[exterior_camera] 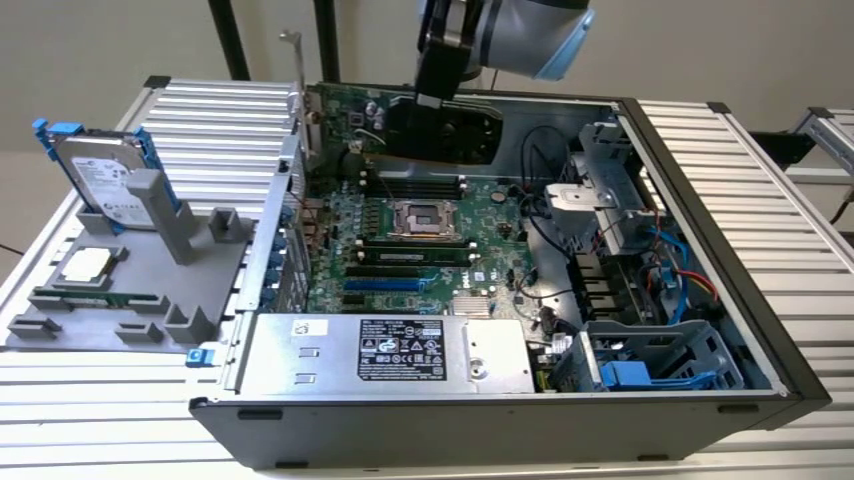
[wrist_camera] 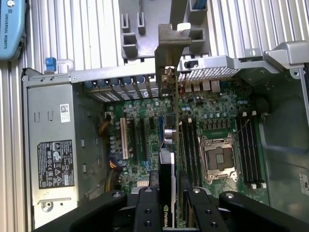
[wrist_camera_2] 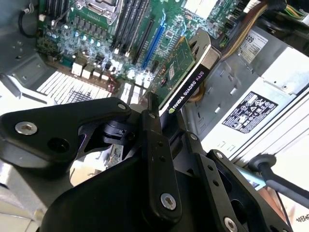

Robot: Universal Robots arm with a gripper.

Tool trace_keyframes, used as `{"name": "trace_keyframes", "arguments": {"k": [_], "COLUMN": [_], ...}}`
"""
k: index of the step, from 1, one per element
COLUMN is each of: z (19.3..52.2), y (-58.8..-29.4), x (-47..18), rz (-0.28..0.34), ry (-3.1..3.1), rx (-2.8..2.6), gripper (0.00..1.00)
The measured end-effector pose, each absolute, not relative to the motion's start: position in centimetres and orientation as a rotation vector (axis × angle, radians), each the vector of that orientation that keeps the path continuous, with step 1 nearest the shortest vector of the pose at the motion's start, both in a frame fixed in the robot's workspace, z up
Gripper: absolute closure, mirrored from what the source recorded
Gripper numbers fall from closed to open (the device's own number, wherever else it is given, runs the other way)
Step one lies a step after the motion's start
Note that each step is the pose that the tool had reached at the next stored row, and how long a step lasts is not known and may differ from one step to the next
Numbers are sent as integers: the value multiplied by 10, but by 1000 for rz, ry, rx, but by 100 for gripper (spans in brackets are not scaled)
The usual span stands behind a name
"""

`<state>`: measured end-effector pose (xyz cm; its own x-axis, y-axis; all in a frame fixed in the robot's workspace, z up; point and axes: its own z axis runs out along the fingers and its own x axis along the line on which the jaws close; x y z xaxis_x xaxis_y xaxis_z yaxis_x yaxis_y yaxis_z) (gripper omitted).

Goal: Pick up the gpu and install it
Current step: 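Insert the gpu into the slot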

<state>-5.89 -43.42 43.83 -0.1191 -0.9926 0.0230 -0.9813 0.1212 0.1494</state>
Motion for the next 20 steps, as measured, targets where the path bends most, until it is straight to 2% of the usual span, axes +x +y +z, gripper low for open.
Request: {"name": "trace_keyframes", "arguments": {"k": [20], "z": [434], "y": [-434], "x": [-54], "rz": [-147], "ry": [-2262], "rx": [2003], "gripper": [100]}}
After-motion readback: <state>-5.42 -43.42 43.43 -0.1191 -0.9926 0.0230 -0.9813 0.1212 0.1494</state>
